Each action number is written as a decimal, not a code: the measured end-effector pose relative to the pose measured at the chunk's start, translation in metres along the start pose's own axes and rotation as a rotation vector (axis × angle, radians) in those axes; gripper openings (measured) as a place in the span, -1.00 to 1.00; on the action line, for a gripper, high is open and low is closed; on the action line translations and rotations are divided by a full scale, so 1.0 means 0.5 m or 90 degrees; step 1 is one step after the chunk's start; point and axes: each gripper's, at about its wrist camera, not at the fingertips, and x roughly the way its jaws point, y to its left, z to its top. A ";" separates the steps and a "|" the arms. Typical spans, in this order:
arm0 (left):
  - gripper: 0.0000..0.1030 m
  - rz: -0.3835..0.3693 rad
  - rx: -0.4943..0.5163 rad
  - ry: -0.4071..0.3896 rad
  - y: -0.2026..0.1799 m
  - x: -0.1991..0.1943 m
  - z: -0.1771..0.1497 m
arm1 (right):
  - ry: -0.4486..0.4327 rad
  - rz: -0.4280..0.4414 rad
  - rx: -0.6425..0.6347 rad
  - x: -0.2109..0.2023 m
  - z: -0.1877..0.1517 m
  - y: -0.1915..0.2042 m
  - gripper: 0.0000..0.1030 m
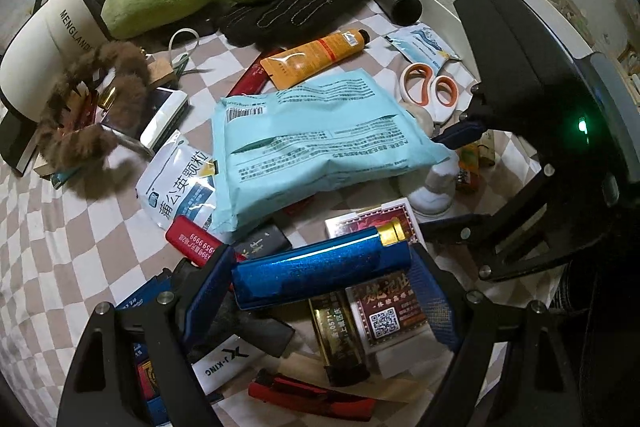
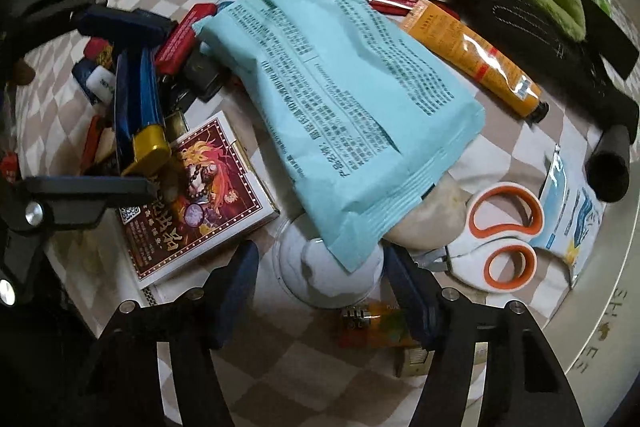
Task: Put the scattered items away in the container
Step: 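Lower the right tool and grasp the white capped bottle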
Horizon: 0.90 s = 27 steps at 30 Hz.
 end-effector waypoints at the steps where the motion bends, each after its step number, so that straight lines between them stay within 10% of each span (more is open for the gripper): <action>1: 0.67 0.000 -0.001 0.000 0.001 -0.001 -0.001 | -0.001 -0.001 -0.005 0.000 0.000 0.003 0.11; 27: 0.67 0.006 -0.007 -0.050 -0.011 -0.055 0.045 | -0.042 0.019 0.079 -0.108 -0.002 -0.031 0.00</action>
